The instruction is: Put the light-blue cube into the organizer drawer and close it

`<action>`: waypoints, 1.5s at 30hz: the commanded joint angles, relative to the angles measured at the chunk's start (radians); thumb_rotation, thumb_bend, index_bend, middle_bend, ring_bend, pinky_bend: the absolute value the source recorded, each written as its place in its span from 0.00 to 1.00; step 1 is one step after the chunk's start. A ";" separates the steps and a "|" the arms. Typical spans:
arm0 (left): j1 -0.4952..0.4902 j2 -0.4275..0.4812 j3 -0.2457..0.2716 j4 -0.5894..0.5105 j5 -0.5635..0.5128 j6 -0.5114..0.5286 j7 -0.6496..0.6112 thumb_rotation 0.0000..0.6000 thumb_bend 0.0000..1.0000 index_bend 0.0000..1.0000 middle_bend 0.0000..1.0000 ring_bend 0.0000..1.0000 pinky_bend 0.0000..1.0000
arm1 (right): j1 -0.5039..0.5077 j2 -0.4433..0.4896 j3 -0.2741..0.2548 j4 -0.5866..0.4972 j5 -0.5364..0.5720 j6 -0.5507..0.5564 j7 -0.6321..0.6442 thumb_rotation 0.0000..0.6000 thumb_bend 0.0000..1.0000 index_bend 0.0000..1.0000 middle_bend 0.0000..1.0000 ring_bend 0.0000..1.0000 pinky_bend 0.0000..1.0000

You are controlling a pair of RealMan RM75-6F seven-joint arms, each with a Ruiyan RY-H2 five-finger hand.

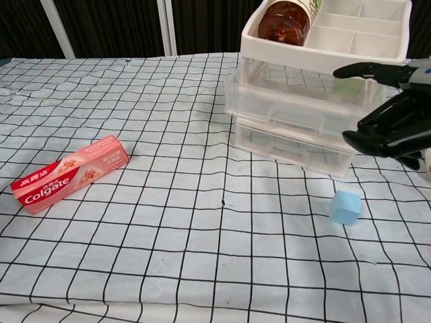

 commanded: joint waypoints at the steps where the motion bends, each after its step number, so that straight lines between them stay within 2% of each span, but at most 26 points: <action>1: 0.000 0.000 0.001 0.001 0.002 0.001 0.000 1.00 0.01 0.00 0.00 0.00 0.00 | -0.045 0.083 -0.051 -0.028 -0.089 0.020 0.024 1.00 0.38 0.00 0.79 0.83 0.77; 4: 0.001 -0.001 0.001 0.001 0.005 0.004 0.000 1.00 0.01 0.00 0.00 0.00 0.00 | -0.073 0.149 -0.071 -0.022 -0.144 0.037 0.052 1.00 0.37 0.00 0.79 0.83 0.77; 8: 0.003 -0.001 0.002 0.000 0.008 0.008 0.000 1.00 0.01 0.00 0.00 0.00 0.00 | -0.114 0.256 -0.091 0.017 -0.186 0.051 0.136 1.00 0.26 0.01 0.79 0.83 0.77; 10: 0.003 -0.001 0.003 0.000 0.009 0.008 0.001 1.00 0.01 0.00 0.00 0.00 0.00 | -0.129 0.292 -0.097 0.040 -0.190 0.051 0.173 1.00 0.23 0.04 0.79 0.83 0.77; 15: 0.002 -0.005 0.006 -0.002 0.016 0.008 0.012 1.00 0.01 0.00 0.00 0.00 0.00 | -0.159 0.320 -0.138 0.110 -0.200 0.007 0.228 1.00 0.23 0.06 0.79 0.83 0.77; 20: 0.002 -0.010 0.010 -0.007 0.023 0.010 0.024 1.00 0.01 0.00 0.00 0.00 0.00 | -0.162 0.251 -0.167 0.170 -0.181 -0.053 0.184 1.00 0.22 0.08 0.80 0.84 0.77; 25: 0.002 -0.010 0.009 -0.006 0.016 0.004 0.025 1.00 0.01 0.00 0.00 0.00 0.00 | -0.167 0.145 -0.166 0.220 -0.156 -0.070 0.106 1.00 0.15 0.11 0.81 0.85 0.78; 29: 0.003 -0.007 0.007 -0.004 0.010 0.004 0.019 1.00 0.01 0.00 0.00 0.00 0.00 | -0.162 0.059 -0.137 0.257 -0.124 -0.070 0.057 1.00 0.15 0.18 0.82 0.87 0.79; 34: 0.003 -0.002 0.006 -0.001 0.006 0.001 0.007 1.00 0.01 0.00 0.00 0.00 0.00 | -0.147 -0.053 -0.094 0.311 -0.044 -0.070 -0.023 1.00 0.15 0.20 0.82 0.87 0.79; 40: 0.001 0.000 0.005 0.001 0.005 -0.003 0.000 1.00 0.01 0.00 0.00 0.00 0.00 | -0.135 -0.145 -0.045 0.370 0.039 -0.066 -0.060 1.00 0.16 0.24 0.82 0.87 0.79; 45: 0.000 -0.001 0.006 0.001 0.004 -0.006 0.001 1.00 0.01 0.00 0.00 0.00 0.00 | -0.128 -0.197 -0.007 0.407 0.059 -0.050 -0.062 1.00 0.18 0.24 0.82 0.87 0.79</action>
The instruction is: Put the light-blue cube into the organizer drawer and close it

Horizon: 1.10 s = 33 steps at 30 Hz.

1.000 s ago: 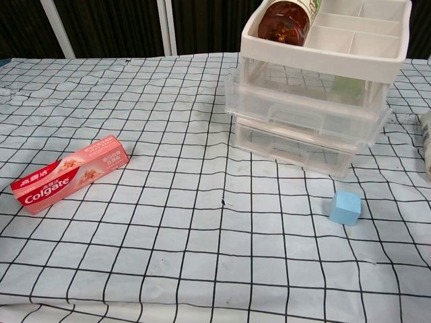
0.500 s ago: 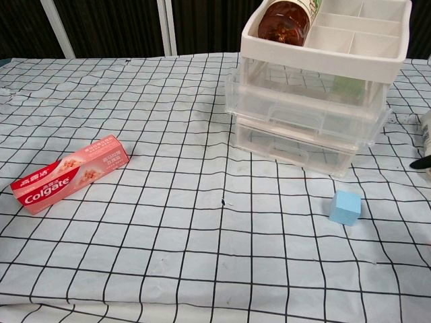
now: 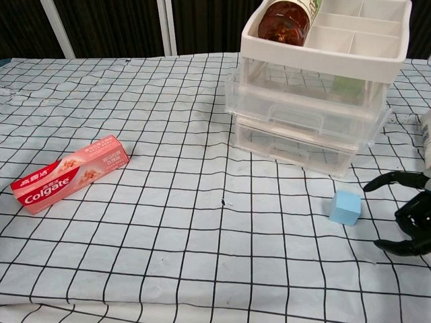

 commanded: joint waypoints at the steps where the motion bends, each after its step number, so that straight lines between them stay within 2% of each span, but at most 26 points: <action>1: 0.000 0.000 0.000 0.000 -0.002 -0.002 0.000 1.00 0.01 0.00 0.00 0.00 0.00 | 0.005 -0.032 0.021 0.026 0.002 0.017 -0.003 1.00 0.18 0.24 0.82 0.87 0.79; 12: -0.002 0.000 0.001 -0.004 -0.008 -0.009 0.003 1.00 0.01 0.00 0.00 0.00 0.00 | 0.016 -0.071 0.055 0.061 0.055 0.009 -0.011 1.00 0.20 0.30 0.82 0.87 0.79; 28: -0.003 0.000 -0.003 -0.005 -0.017 -0.014 -0.001 1.00 0.01 0.00 0.00 0.00 0.00 | 0.047 -0.156 0.097 0.118 0.136 -0.003 -0.041 1.00 0.20 0.33 0.82 0.87 0.79; 33: -0.004 0.000 -0.004 -0.005 -0.018 -0.016 -0.001 1.00 0.01 0.00 0.00 0.00 0.00 | 0.056 -0.189 0.113 0.150 0.152 -0.003 -0.041 1.00 0.22 0.37 0.82 0.87 0.79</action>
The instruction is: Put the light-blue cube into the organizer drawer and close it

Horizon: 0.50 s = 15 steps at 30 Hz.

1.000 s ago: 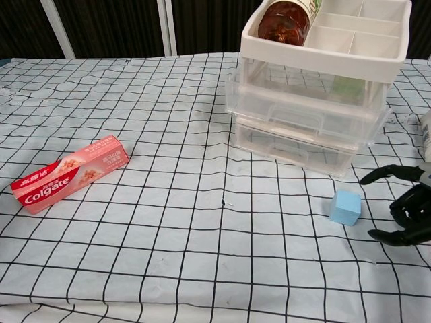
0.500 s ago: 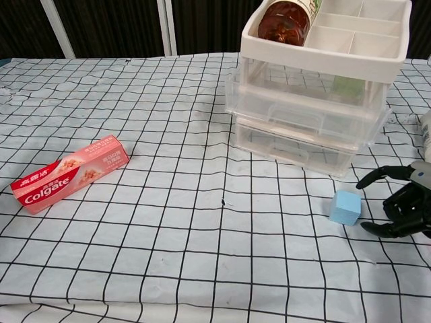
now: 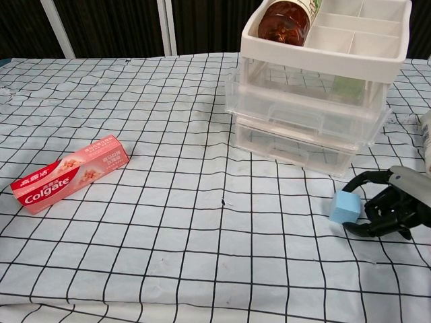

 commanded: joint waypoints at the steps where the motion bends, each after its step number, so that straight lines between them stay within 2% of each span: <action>1: 0.000 0.000 0.000 0.000 -0.001 -0.001 -0.001 1.00 0.01 0.00 0.00 0.00 0.00 | 0.008 -0.022 0.013 0.026 0.010 0.002 -0.004 1.00 0.22 0.37 0.82 0.87 0.79; 9: 0.000 0.001 0.000 -0.002 -0.002 -0.002 -0.002 1.00 0.01 0.00 0.00 0.00 0.00 | 0.007 -0.030 0.021 0.035 0.020 0.014 -0.009 1.00 0.31 0.53 0.84 0.88 0.79; 15: 0.000 0.001 0.000 -0.002 -0.001 0.000 0.000 1.00 0.01 0.00 0.00 0.00 0.00 | -0.014 0.025 -0.010 -0.048 -0.024 0.017 0.016 1.00 0.32 0.56 0.84 0.88 0.79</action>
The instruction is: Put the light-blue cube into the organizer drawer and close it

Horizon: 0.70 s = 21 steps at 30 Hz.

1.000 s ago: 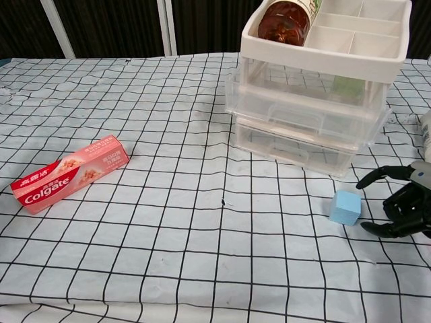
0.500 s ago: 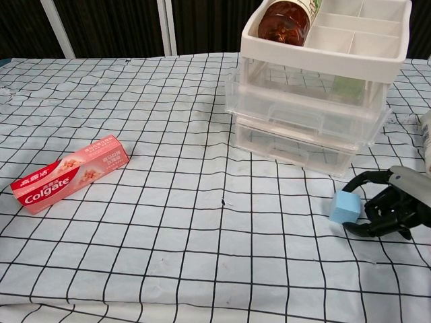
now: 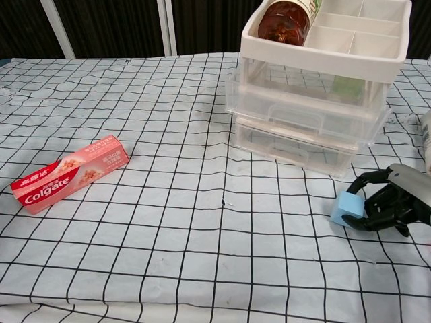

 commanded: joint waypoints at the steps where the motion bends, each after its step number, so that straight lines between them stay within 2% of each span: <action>1: 0.000 0.000 0.000 0.000 0.001 0.002 0.001 1.00 0.01 0.00 0.00 0.00 0.00 | -0.019 0.054 -0.029 -0.073 -0.046 0.001 0.023 1.00 0.32 0.56 0.84 0.88 0.79; 8: 0.002 0.001 0.001 -0.002 0.000 0.002 0.000 1.00 0.01 0.00 0.00 0.00 0.00 | -0.049 0.215 -0.066 -0.228 -0.148 0.002 0.074 1.00 0.32 0.56 0.84 0.88 0.79; 12: 0.002 0.000 0.002 -0.003 0.004 0.004 0.004 1.00 0.01 0.00 0.00 0.00 0.00 | -0.072 0.382 -0.079 -0.367 -0.210 0.002 0.118 1.00 0.32 0.56 0.84 0.88 0.79; 17: 0.003 -0.002 0.003 -0.004 0.004 0.005 0.009 1.00 0.01 0.00 0.00 0.00 0.00 | -0.092 0.503 -0.082 -0.469 -0.284 0.009 0.181 1.00 0.32 0.57 0.84 0.88 0.79; 21: 0.004 -0.004 0.004 -0.006 0.012 0.012 0.013 1.00 0.01 0.00 0.00 0.00 0.00 | -0.090 0.558 -0.050 -0.548 -0.328 0.027 0.216 1.00 0.32 0.57 0.84 0.88 0.79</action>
